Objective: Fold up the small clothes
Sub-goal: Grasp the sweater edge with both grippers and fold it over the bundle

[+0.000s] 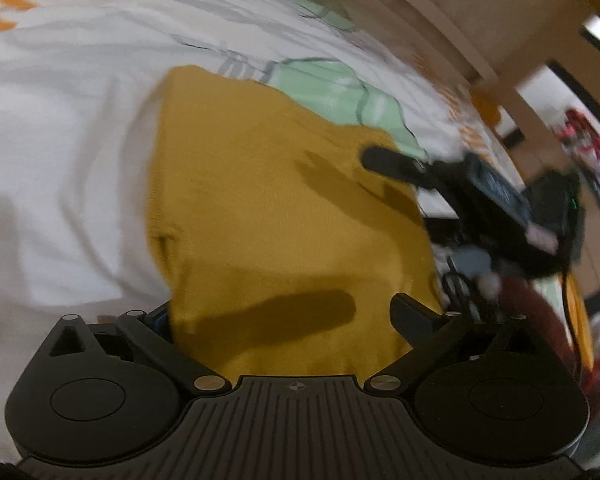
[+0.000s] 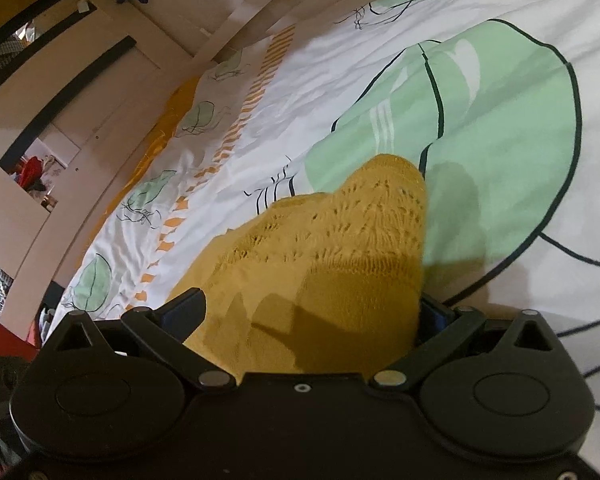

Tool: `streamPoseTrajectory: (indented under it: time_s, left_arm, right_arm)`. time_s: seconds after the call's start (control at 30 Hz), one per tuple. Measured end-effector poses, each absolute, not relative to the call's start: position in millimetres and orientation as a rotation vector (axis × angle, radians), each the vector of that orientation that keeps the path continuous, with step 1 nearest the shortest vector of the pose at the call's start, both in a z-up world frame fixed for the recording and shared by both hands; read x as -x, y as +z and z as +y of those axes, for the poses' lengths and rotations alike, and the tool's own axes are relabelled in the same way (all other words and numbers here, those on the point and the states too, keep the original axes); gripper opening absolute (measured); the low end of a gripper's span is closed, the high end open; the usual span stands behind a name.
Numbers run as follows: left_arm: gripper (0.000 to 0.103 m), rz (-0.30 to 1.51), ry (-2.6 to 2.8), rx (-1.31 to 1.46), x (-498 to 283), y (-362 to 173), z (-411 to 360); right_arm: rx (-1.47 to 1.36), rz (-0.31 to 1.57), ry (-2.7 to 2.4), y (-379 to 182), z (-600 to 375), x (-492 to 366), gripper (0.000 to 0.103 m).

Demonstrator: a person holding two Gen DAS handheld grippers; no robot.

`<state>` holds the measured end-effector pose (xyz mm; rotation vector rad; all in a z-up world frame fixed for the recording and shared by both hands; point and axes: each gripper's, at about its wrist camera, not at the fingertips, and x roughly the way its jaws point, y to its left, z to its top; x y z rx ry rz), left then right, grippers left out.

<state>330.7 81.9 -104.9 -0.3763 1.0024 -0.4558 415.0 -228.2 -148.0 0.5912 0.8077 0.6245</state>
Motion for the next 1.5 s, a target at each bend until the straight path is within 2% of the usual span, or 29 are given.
streamPoseTrajectory:
  time_s: [0.17, 0.27, 0.33, 0.37, 0.4, 0.43, 0.47, 0.57, 0.83, 1.1, 1.27, 1.47, 1.5]
  left_arm:
    - [0.101, 1.016, -0.495, 0.378, -326.4, -103.8, 71.8]
    - [0.089, 1.022, -0.477, 0.424, -328.3, -105.7, 80.7]
    - [0.063, 1.026, -0.441, 0.465, -329.3, -107.3, 89.4]
    - [0.054, 1.028, -0.425, 0.471, -330.1, -107.6, 92.8]
    - [0.034, 1.03, -0.41, 0.469, -331.4, -107.7, 95.4]
    - [0.02, 1.033, -0.407, 0.484, -333.4, -109.2, 98.9]
    - [0.018, 1.045, -0.422, 0.526, -335.4, -112.5, 102.9]
    - [0.015, 1.071, -0.423, 0.621, -338.4, -120.3, 108.6]
    - [0.013, 1.083, -0.472, 0.682, -321.6, -103.7, 106.4]
    - [0.013, 1.148, -0.568, 0.709, -249.2, -85.8, 86.1]
    - [0.013, 1.187, -0.624, 0.712, -193.7, -82.8, 77.7]
    - [0.013, 1.22, -0.572, 0.568, -151.5, -95.5, 66.8]
    - [0.014, 1.21, -0.544, 0.527, -148.1, -96.1, 64.6]
  right_arm:
    - [-0.596, 0.808, 0.645, -148.3, -229.5, -418.5, 0.103]
    - [-0.599, 0.795, 0.658, -148.8, -232.1, -415.5, 0.103]
    - [-0.585, 0.779, 0.678, -149.3, -232.6, -412.3, 0.103]
    - [-0.578, 0.77, 0.686, -149.5, -232.9, -410.8, 0.103]
    - [-0.571, 0.764, 0.691, -149.7, -233.2, -408.7, 0.103]
    - [-0.565, 0.763, 0.699, -148.9, -232.9, -407.7, 0.103]
    - [-0.558, 0.765, 0.708, -148.1, -232.6, -406.6, 0.101]
    - [-0.536, 0.841, 0.675, -147.4, -228.2, -408.5, 0.045]
    - [-0.657, 0.869, 0.592, -125.9, -239.7, -376.8, 0.043]
    - [-0.603, 0.961, 0.54, -91.7, -251.6, -284.2, 0.042]
    - [-0.646, 1.029, 0.532, -93.3, -259.8, -217.7, 0.042]
    - [-0.605, 1.013, 0.475, -93.7, -265.3, -168.3, 0.046]
    - [-0.56, 0.992, 0.446, -91.3, -264.4, -165.5, 0.049]
